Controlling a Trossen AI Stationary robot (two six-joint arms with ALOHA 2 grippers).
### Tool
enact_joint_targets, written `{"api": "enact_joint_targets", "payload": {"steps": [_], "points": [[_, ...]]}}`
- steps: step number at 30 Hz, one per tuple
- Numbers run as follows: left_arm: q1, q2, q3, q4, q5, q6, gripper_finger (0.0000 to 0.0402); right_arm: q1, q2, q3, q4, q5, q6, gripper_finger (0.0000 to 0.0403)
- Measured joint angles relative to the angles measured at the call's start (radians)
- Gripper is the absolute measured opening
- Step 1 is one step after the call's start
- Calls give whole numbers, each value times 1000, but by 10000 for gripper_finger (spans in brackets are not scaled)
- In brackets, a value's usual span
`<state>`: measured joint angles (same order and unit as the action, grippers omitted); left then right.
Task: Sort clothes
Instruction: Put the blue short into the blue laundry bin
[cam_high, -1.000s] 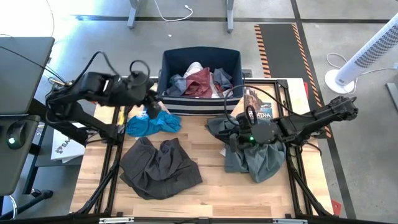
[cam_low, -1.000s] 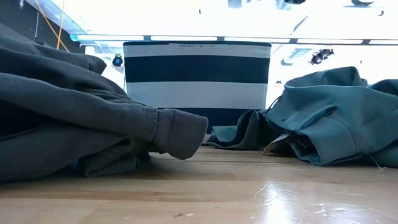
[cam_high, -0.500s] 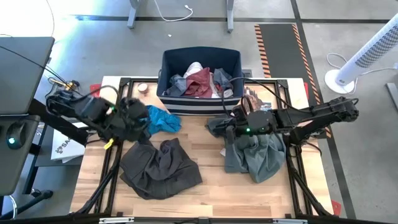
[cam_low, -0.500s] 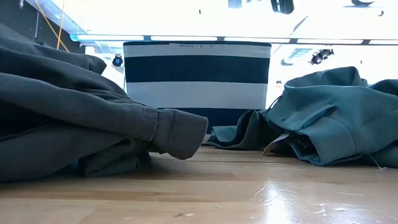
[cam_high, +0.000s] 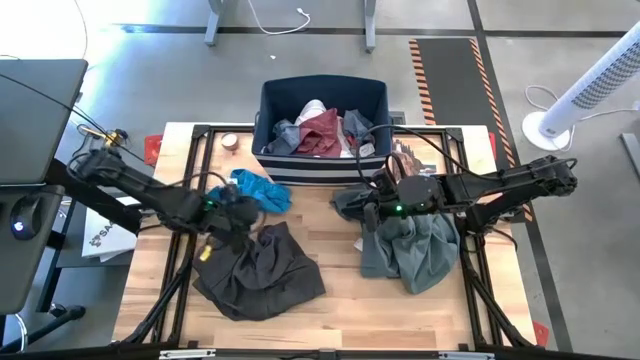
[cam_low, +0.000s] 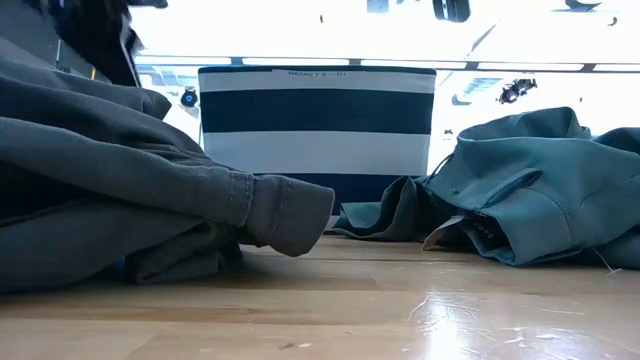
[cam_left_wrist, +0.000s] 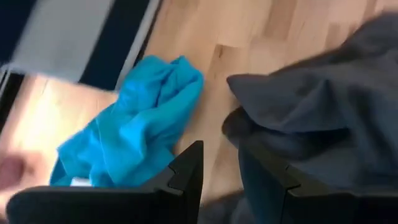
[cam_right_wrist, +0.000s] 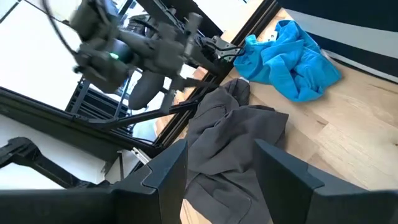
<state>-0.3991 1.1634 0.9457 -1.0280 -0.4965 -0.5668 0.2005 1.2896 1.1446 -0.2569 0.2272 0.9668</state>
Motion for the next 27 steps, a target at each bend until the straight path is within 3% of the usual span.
{"api": "enact_joint_targets", "payload": {"steps": [7, 14, 27], "points": [[75, 104, -46, 64, -89, 309, 97, 8, 0, 0, 0, -1, 16, 178], [194, 214, -46, 139, 96, 611, 97, 36, 0, 0, 0, -2, 19, 178], [320, 405, -46, 246, 74, 1025, 97, 83, 0, 0, -1, -2, 57, 178]]}}
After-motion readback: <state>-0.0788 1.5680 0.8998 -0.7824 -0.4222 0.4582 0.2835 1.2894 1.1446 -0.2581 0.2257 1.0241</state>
